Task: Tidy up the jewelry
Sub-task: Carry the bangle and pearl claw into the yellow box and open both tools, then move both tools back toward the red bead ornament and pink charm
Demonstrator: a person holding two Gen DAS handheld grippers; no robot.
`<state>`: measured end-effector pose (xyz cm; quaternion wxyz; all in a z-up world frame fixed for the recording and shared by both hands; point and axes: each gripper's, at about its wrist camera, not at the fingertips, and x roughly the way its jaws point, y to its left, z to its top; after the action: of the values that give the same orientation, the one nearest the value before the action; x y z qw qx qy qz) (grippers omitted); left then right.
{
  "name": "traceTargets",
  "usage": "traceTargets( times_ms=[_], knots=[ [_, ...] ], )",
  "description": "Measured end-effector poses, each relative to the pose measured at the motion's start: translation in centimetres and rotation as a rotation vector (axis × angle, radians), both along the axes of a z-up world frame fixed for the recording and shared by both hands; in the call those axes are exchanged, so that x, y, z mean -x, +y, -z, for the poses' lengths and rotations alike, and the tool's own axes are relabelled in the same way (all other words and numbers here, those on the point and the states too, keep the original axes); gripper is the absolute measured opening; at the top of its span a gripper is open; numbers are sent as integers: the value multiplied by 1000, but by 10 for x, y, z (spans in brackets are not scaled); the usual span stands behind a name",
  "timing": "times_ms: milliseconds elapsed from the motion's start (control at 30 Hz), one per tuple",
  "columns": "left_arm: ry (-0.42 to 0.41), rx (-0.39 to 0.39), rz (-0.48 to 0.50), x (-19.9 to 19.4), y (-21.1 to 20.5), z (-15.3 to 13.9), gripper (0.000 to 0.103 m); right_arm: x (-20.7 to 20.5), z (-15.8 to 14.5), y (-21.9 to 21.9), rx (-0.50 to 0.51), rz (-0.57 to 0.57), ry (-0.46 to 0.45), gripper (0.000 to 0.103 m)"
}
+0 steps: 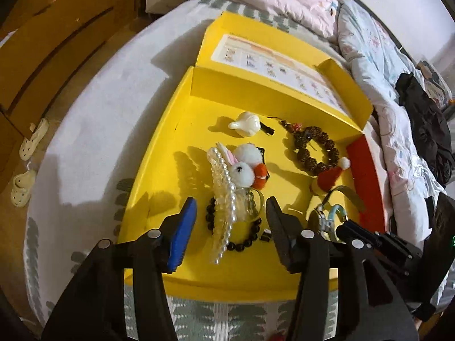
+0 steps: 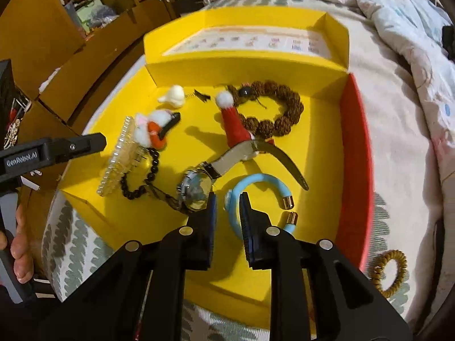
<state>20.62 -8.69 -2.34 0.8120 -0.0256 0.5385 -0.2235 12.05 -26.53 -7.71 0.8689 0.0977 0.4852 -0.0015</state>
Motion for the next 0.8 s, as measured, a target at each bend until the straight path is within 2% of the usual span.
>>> traceTargets(
  times_ms=[33,133,167,433,600,800],
  knots=[
    [-6,3,-1,3,0,-2,53,4,-6,0,3,-1,-16,28],
    [-34,-7,15,21,0,-7,58,19,-24,-5,7,15,-61,54],
    [-39,-11,24,28,1,-8,58,23,-29,-7,8,22,-77,55],
    [-34,-31,104,87,0,-8,61,65,-53,-23,13,66,-102,55],
    [-45,-68,163,121,-16,0,62,97,-54,-39,32,112,-88,55],
    [9,-80,208,145,-31,20,62,134,-45,-61,22,170,-44,55]
  ],
)
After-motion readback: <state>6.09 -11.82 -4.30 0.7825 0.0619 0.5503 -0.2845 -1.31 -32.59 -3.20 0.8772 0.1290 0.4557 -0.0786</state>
